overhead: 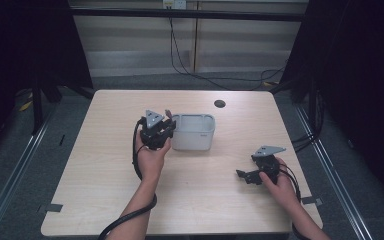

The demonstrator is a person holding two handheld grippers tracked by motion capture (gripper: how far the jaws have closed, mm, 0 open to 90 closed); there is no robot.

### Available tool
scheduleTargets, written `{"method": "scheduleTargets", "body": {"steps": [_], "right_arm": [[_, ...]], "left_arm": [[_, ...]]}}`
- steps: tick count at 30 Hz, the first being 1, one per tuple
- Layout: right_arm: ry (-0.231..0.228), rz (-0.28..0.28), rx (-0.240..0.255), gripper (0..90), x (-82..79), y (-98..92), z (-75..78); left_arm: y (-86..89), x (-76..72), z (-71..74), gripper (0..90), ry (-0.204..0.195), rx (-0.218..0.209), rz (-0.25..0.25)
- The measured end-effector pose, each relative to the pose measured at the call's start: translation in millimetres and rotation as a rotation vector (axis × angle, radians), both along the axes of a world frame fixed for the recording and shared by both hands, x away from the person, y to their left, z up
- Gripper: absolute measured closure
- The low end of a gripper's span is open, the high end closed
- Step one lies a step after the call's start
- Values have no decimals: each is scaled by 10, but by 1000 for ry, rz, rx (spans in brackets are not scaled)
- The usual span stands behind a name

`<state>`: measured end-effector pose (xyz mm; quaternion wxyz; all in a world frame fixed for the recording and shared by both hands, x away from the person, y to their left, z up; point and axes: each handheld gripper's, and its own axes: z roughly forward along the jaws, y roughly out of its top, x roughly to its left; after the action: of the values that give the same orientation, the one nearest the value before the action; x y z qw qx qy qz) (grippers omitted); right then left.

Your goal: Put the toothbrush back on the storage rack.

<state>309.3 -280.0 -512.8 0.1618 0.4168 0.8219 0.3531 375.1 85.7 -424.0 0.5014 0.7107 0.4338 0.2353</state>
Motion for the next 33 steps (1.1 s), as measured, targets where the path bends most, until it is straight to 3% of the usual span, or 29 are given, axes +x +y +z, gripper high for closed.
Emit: {"method": "scheduleTargets", "body": {"steps": [16,26,33], "right_arm": [[-1,0,0,103,1,0,0],[-1,1,0,103,1,0,-1],[-1,1,0,103,1,0,-1]], "left_arm": [[47,9,4,670,1,-10,-3],[123,13,11,583,7,-46,-4],[168,19,8,545,34,-67,-18]]}}
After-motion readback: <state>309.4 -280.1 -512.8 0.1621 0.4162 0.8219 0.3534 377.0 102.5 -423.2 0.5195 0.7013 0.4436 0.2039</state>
